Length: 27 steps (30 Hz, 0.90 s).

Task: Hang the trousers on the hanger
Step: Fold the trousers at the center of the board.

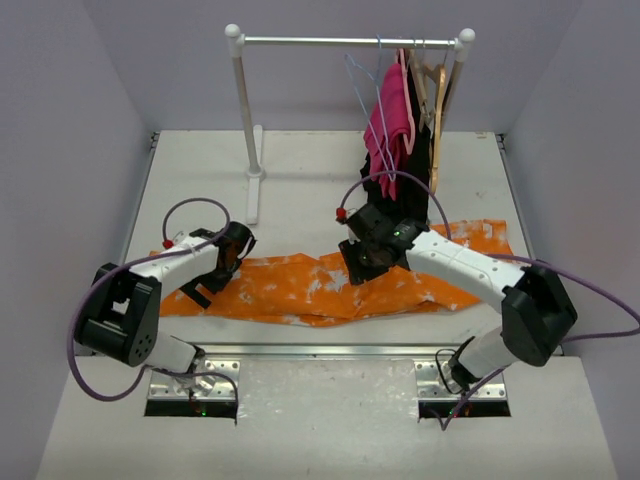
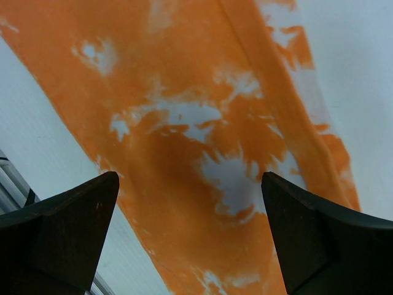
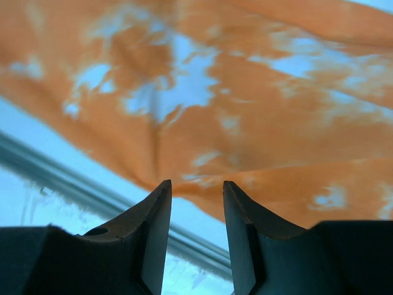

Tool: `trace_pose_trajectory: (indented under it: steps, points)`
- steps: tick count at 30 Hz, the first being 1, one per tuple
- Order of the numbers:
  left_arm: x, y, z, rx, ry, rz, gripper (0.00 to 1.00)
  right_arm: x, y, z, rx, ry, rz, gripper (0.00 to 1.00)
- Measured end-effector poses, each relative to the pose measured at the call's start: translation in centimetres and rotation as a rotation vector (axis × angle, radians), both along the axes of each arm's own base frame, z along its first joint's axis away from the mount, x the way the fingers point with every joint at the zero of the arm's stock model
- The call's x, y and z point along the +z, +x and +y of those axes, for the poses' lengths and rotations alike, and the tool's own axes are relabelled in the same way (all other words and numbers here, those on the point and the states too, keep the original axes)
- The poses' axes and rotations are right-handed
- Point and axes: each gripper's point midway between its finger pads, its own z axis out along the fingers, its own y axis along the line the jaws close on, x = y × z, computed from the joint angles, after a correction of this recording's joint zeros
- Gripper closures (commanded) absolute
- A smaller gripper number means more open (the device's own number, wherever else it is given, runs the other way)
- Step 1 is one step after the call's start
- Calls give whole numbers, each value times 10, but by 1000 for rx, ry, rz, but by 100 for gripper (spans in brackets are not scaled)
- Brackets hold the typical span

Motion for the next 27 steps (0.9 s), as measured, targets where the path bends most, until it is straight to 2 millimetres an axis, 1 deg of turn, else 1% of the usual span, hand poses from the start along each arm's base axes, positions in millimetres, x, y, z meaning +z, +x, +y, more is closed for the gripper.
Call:
trace_pose_trajectory:
  steps: [2,3,6,9,10,12,14,15,16,20,24,27]
  points:
    - [-8,-6,5,37,2,26,0,-6,15,-16,-90,-20,-12,63]
    - [-12,-9,8,61,4,38,0,-13,22,-28,-145,-46,-10,65]
    - [-18,-12,18,122,9,58,0,-42,35,-63,-287,-147,25,67]
    - [-21,-12,32,194,3,66,0,-78,38,-100,-424,-258,86,64]
    - [-21,-12,37,220,-2,65,0,-84,39,-106,-462,-266,103,61]
    - [-22,-10,51,278,-16,68,0,-86,43,-111,-516,-259,102,52]
    - [-22,-5,61,321,-39,70,0,-86,45,-112,-536,-258,89,38]
    - [-22,-3,66,341,-45,69,0,-86,45,-113,-542,-258,84,38]
    - [-23,-3,71,360,-48,76,0,-86,46,-112,-545,-252,78,33]
    - [-22,8,84,394,-44,98,0,-86,49,-108,-571,-216,73,29]
    - [-21,15,101,447,-44,96,0,-83,58,-100,-590,-166,53,25]
    - [-21,16,117,496,-49,75,0,-76,66,-106,-626,-138,33,25]
